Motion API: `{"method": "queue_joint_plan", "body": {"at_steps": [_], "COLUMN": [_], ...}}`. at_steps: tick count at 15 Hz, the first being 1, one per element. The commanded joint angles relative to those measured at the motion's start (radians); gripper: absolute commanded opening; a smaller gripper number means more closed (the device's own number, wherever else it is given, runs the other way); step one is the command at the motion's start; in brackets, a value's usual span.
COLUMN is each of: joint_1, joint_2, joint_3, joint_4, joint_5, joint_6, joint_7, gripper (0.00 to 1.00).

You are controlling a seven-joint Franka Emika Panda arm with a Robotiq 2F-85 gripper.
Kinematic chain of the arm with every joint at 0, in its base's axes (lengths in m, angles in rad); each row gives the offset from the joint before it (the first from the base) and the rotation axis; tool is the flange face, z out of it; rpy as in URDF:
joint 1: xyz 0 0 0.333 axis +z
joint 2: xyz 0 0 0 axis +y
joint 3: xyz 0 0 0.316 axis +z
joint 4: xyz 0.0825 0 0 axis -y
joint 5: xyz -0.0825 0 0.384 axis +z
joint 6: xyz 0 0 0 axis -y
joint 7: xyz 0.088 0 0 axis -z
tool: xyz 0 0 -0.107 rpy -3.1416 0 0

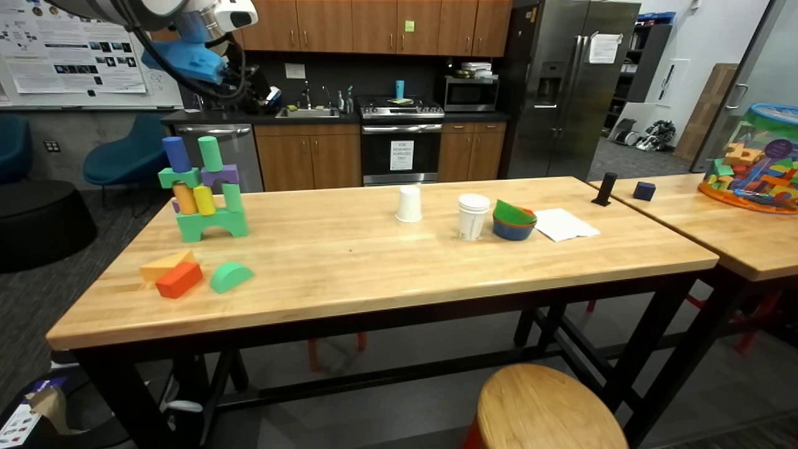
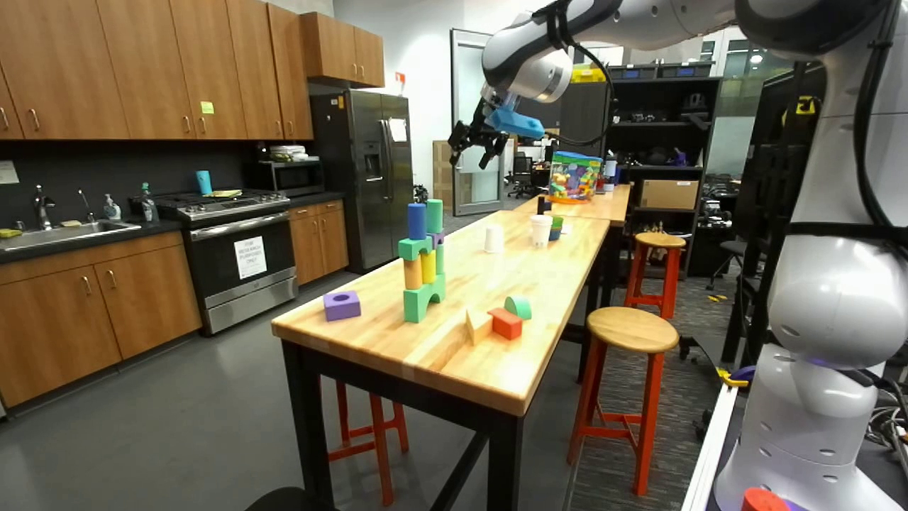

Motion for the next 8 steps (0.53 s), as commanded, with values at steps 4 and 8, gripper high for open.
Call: {"method": "queue_joint_plan", "body": {"at_steps": [4, 8], "joint_1": [0.021, 0.025], "joint_2": [-0.008, -0.009], "joint_3": [0.014, 0.017], "joint_4": [0.027, 0.031], "joint_5": [0.111, 0.117], "joint_6": [-0.108, -0.12], "joint_7": [-0.199, -0.224], "gripper": [1.0, 1.0]}}
